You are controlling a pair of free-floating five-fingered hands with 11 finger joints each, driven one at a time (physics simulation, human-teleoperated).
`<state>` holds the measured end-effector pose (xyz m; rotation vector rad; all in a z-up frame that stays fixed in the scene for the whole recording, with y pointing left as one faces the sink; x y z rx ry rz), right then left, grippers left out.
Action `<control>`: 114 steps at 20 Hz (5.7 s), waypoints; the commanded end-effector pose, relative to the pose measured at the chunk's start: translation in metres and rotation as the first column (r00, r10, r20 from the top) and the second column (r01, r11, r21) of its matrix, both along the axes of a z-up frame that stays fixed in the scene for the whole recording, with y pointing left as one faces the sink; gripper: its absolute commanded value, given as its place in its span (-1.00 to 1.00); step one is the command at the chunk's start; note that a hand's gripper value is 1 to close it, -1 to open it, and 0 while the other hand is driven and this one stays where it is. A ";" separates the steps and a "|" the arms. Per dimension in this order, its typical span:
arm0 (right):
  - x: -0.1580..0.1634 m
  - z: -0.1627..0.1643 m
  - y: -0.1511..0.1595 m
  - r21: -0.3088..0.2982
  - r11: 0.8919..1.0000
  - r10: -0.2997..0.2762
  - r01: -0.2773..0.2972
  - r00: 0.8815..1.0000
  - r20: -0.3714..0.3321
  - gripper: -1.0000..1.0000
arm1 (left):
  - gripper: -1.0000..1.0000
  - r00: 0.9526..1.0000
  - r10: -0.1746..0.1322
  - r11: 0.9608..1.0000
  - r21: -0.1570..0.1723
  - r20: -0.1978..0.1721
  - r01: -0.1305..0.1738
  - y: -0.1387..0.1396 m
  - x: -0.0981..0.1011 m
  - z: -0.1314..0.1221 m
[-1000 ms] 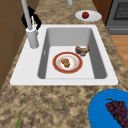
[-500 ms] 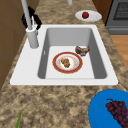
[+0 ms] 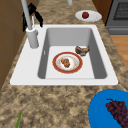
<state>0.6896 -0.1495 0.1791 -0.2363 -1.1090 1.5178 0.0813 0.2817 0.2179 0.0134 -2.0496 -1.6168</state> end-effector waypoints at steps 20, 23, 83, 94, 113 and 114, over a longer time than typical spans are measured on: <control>-0.063 0.023 -0.087 -0.054 0.994 -0.093 0.097 0.994 0.063 -1.00 | 0.00 1.000 0.000 1.000 0.000 0.000 0.000 0.000 0.000 0.000; -0.085 0.022 -0.088 -0.064 0.992 -0.100 0.106 0.990 0.100 -1.00 | 0.00 1.000 0.000 1.000 0.000 0.000 0.000 0.000 0.000 0.000; -0.391 0.019 -0.094 -0.161 0.954 -0.227 0.252 0.961 0.155 -1.00 | 0.00 1.000 0.000 1.000 0.000 0.000 0.000 0.000 0.000 0.000; -0.453 0.041 -0.098 -0.188 0.931 -0.279 0.313 0.942 0.189 -1.00 | 0.00 1.000 0.000 1.000 0.000 0.000 0.000 0.000 0.000 0.000; -0.569 0.040 -0.098 -0.184 0.910 -0.306 0.370 0.903 0.301 -1.00 | 0.00 1.000 0.000 1.000 0.000 0.000 0.000 0.000 0.000 0.000; -0.575 0.040 -0.098 -0.185 0.915 -0.294 0.360 0.905 0.308 -1.00 | 0.00 1.000 0.000 1.000 0.000 0.000 0.000 0.000 0.000 0.000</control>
